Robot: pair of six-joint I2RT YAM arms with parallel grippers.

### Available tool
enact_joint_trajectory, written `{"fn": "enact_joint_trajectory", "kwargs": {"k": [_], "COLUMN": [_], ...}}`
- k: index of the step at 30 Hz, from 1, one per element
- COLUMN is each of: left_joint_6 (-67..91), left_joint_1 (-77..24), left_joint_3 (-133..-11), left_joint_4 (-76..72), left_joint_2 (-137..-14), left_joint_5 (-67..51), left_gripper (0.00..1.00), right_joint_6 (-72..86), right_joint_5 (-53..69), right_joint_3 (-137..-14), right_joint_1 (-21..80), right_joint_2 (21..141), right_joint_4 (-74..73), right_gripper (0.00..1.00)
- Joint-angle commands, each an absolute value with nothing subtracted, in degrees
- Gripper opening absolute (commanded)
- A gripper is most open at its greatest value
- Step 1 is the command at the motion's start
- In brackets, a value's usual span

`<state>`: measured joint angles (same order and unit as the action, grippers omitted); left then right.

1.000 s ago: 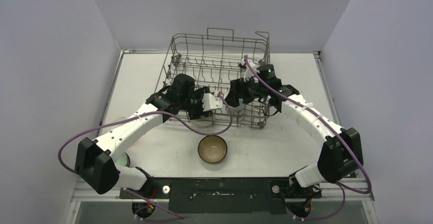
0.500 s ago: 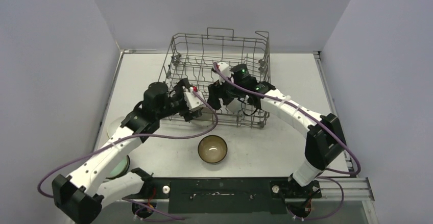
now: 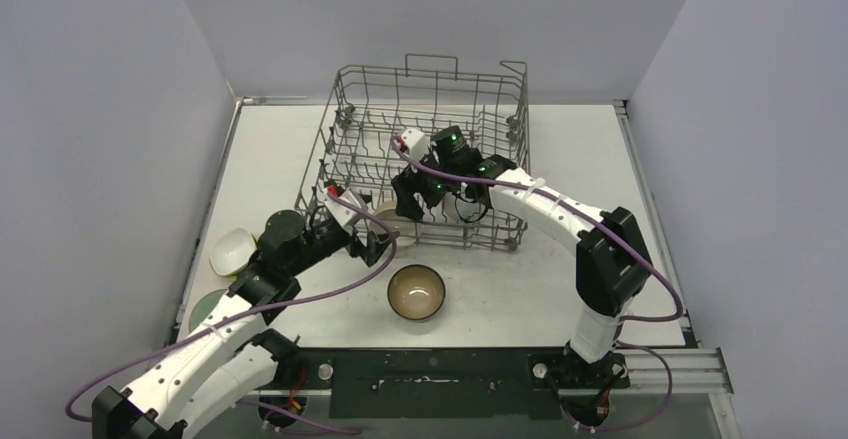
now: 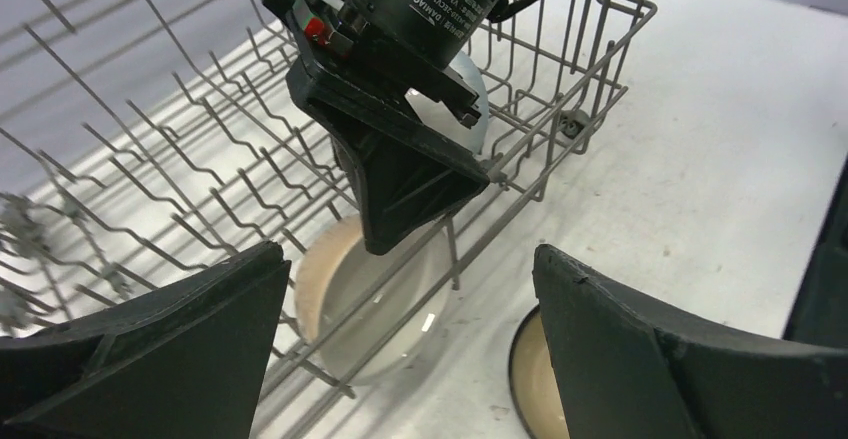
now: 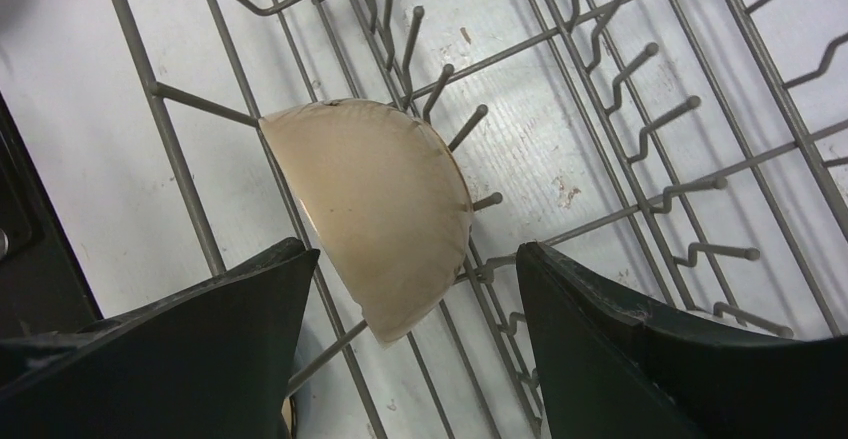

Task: Load the bowls into the dish rack
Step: Pick up the bowl from the dish rack.

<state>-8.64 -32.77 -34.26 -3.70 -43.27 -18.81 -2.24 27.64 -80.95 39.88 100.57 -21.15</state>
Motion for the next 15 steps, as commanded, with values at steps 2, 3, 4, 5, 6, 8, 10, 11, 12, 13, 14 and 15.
{"fn": "enact_joint_trajectory", "kwargs": {"k": [2,3,4,5,6,8,10,11,12,13,14,15], "left_joint_6": [4.32,4.89,5.56,6.08,6.30,6.41,7.09,7.38,7.76,8.08,8.35,8.65], "left_joint_1": [-32.34,-32.34,-32.34,-32.32,-32.34,-32.34,-32.34,-32.33,-32.34,-32.34,-32.34,-32.34], "left_joint_3": [-30.24,-29.89,-29.66,-29.50,-29.36,-29.40,-29.53,-29.61,-29.66,-29.75,-29.85,-29.93], "left_joint_4": [-15.76,-15.91,-15.94,-15.76,-15.55,-15.15,-14.79,-14.71,-14.75,-14.76,-14.77,-14.77], "left_joint_2": [-42.08,-42.10,-42.18,-42.23,-42.31,-42.36,-42.21,-42.00,-41.87,-41.65,-41.52,-41.37], "left_joint_5": [-16.86,-16.57,-16.09,-15.73,-15.40,-14.98,-13.90,-13.37,-12.87,-12.56,-12.44,-12.12], "left_gripper": [0.92,0.92,0.92,0.92,0.92,0.92,0.92,0.92,0.92,0.92,0.92,0.92], "right_joint_6": [-8.30,-8.87,-8.91,-8.88,-9.00,-9.63,-10.22,-10.68,-11.23,-11.83,-12.25,-12.57], "right_joint_5": [30.06,30.42,30.38,30.51,30.87,31.75,32.04,32.34,32.51,32.52,32.68,32.72], "right_joint_3": [-84.15,-84.14,-83.94,-83.53,-83.27,-82.84,-83.16,-83.50,-83.88,-84.35,-84.70,-84.89], "right_joint_1": [41.74,41.70,41.62,41.58,41.53,41.56,41.81,41.97,42.21,42.33,42.44,42.53], "right_joint_2": [102.62,102.59,102.26,101.77,101.26,100.68,101.27,101.91,102.60,103.35,104.06,104.62], "right_joint_4": [-23.99,-24.03,-23.60,-23.18,-22.78,-22.60,-22.70,-23.01,-23.54,-24.08,-24.46,-24.51], "right_gripper": [0.76,0.76,0.76,0.76,0.77,0.79,0.79,0.79,0.77,0.75,0.73,0.70]}}
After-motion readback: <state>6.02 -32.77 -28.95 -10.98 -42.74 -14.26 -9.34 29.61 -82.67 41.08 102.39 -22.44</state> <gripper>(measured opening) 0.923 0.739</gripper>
